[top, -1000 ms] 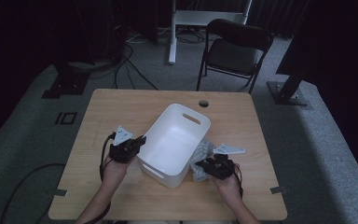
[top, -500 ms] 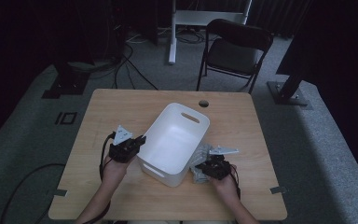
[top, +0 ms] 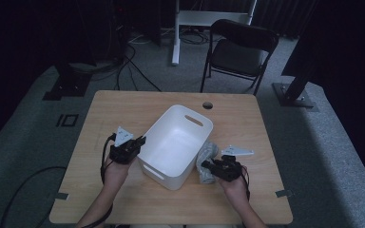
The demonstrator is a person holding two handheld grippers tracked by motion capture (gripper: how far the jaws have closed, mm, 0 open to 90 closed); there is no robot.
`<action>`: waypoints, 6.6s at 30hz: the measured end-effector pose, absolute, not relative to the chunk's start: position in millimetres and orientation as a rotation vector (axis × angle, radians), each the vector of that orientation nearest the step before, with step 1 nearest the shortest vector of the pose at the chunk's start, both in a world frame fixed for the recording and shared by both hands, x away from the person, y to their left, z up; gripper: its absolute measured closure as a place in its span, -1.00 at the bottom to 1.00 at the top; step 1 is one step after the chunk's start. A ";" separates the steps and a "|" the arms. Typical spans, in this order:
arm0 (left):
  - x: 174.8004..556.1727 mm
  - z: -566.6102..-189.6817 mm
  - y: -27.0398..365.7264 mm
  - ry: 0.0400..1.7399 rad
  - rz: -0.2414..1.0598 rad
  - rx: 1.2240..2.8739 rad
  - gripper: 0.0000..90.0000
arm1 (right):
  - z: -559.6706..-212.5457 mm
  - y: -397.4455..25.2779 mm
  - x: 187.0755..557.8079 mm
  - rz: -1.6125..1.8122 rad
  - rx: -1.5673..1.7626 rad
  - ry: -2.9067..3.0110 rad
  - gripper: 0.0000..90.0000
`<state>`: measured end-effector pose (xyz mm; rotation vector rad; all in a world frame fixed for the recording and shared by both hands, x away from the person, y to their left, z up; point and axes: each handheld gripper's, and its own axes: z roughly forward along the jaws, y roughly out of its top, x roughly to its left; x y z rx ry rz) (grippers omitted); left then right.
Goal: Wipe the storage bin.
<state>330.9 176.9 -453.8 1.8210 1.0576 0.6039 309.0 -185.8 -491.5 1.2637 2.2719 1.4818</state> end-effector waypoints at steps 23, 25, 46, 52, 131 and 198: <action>334.9 -453.7 179.3 1.068 0.612 1.817 0.95 | -454.1 -154.8 276.3 1.599 1.042 2.246 0.72; 334.9 -453.9 179.6 1.070 0.604 1.810 0.95 | -454.9 -153.2 276.4 1.591 1.039 2.244 0.72; 333.2 -453.7 178.7 1.065 0.615 1.820 0.95 | -491.6 -150.0 298.1 1.461 1.154 2.324 0.72; 333.1 -454.0 178.8 1.073 0.609 1.811 0.95 | -500.1 -150.4 303.8 1.429 1.175 2.338 0.72; 333.1 -455.0 179.4 1.086 0.596 1.787 0.94 | -532.1 -139.7 306.4 1.282 1.176 2.469 0.71; 332.9 -454.4 177.5 1.100 0.628 1.795 0.94 | -498.5 -145.1 292.5 1.342 1.080 2.472 0.70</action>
